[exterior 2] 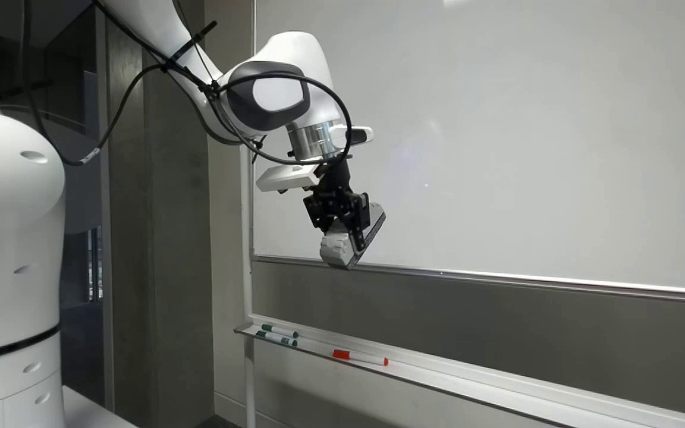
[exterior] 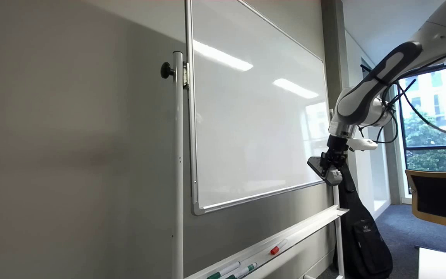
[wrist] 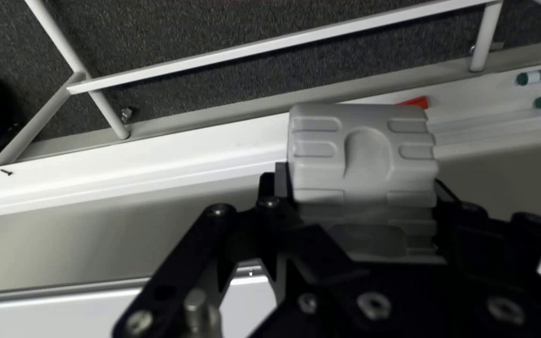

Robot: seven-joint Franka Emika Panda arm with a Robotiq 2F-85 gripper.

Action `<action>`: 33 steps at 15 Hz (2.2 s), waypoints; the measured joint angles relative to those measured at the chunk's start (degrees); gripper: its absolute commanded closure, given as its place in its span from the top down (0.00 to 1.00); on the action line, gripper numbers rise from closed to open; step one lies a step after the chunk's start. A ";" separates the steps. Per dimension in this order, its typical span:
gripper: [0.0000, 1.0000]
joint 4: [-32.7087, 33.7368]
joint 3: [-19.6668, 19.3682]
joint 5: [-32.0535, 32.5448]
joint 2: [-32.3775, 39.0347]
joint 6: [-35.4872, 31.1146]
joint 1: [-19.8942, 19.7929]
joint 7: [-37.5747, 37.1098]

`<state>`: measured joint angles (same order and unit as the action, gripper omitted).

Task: Wipe the white board with the grey eraser

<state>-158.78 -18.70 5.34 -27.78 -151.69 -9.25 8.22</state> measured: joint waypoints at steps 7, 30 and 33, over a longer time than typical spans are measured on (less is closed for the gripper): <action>0.63 0.23 1.20 -0.02 0.89 4.39 -0.14 0.00; 0.38 0.09 1.33 -0.16 5.81 2.01 -0.67 -0.12; 0.38 0.15 1.33 -1.66 12.20 -2.85 -0.63 -0.15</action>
<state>-158.63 -17.38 3.68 -15.58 -154.54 -9.89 8.06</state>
